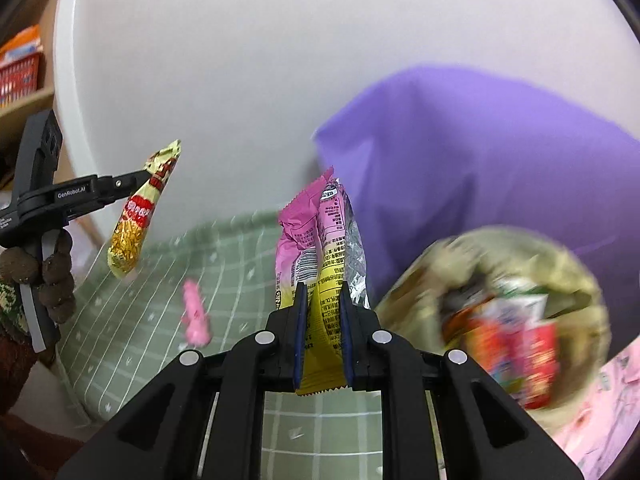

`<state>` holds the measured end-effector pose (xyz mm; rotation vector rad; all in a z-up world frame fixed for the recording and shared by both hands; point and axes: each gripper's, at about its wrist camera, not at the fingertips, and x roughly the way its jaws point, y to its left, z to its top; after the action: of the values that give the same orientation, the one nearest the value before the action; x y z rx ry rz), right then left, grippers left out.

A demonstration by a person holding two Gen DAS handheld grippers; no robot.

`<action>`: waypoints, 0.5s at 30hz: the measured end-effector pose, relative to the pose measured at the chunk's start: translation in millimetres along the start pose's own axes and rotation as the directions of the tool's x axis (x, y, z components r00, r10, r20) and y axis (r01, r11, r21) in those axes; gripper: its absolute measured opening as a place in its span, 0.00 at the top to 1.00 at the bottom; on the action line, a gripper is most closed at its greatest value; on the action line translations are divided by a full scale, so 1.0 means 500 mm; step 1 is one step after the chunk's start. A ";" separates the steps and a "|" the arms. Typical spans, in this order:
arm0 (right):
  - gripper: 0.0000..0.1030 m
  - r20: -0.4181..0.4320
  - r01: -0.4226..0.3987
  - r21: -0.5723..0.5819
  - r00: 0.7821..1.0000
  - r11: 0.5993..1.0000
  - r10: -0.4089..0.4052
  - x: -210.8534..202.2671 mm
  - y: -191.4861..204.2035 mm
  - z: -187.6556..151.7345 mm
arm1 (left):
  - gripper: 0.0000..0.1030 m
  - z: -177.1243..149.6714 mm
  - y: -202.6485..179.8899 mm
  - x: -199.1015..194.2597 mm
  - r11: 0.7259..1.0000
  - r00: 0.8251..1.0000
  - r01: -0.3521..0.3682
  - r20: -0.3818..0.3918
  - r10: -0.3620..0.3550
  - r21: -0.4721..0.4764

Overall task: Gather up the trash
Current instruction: 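Carry the wrapper and packet with both tools over the trash bag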

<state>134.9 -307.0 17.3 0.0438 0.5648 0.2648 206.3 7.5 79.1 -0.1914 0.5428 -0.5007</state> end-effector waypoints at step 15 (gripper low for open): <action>0.85 0.093 0.265 0.125 0.956 0.956 -0.277 -0.176 -0.170 0.017 | 0.86 0.036 -0.286 0.124 0.950 0.969 0.247 -0.027 -0.247 0.191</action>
<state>88.3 -411.5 60.9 0.0869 0.4693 -0.0375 204.0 -146.4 110.2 -0.0724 0.4717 -0.7943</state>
